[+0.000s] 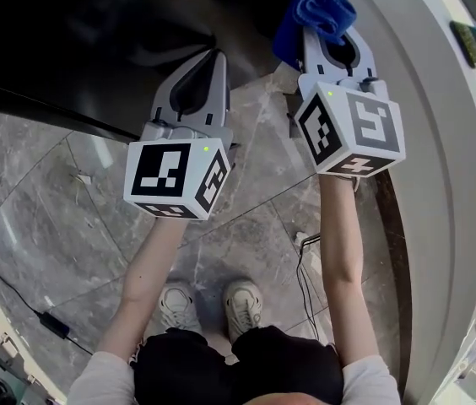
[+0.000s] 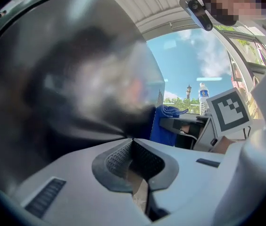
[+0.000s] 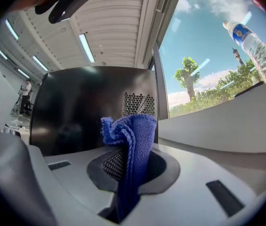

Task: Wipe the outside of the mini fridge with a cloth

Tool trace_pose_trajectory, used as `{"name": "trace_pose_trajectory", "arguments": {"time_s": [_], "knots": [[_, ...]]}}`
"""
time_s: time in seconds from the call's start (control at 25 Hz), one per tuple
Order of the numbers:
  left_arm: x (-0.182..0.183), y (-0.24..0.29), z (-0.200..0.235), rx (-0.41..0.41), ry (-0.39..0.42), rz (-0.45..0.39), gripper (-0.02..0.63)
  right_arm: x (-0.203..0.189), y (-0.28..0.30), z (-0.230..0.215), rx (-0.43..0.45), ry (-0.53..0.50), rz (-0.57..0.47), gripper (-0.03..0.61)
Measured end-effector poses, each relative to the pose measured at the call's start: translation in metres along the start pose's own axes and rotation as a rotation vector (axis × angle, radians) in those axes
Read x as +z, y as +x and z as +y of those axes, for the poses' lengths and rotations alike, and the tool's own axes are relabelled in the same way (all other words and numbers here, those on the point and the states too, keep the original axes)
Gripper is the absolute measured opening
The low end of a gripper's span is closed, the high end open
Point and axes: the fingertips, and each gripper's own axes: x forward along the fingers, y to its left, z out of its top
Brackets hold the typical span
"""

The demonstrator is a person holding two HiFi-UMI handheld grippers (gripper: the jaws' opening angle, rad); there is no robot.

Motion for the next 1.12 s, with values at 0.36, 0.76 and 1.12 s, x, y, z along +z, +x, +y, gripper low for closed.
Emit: {"name": "trace_pose_trajectory", "arguments": {"time_s": [0.36,0.76,1.12], "knots": [[-0.015,0.027,-0.017,-0.028,0.009,0.015,0.005,-0.003,0.004,-0.021,-0.005,-0.042,-0.013,0.052],[-0.018,0.033,-0.029,-0.051,0.026,0.021,0.005,-0.005,0.004,-0.042,-0.031,-0.020,-0.021,0.052],[-0.019,0.029,-0.024,-0.045,0.036,0.031,0.005,0.000,0.004,-0.071,-0.109,0.041,-0.024,0.052]]}}
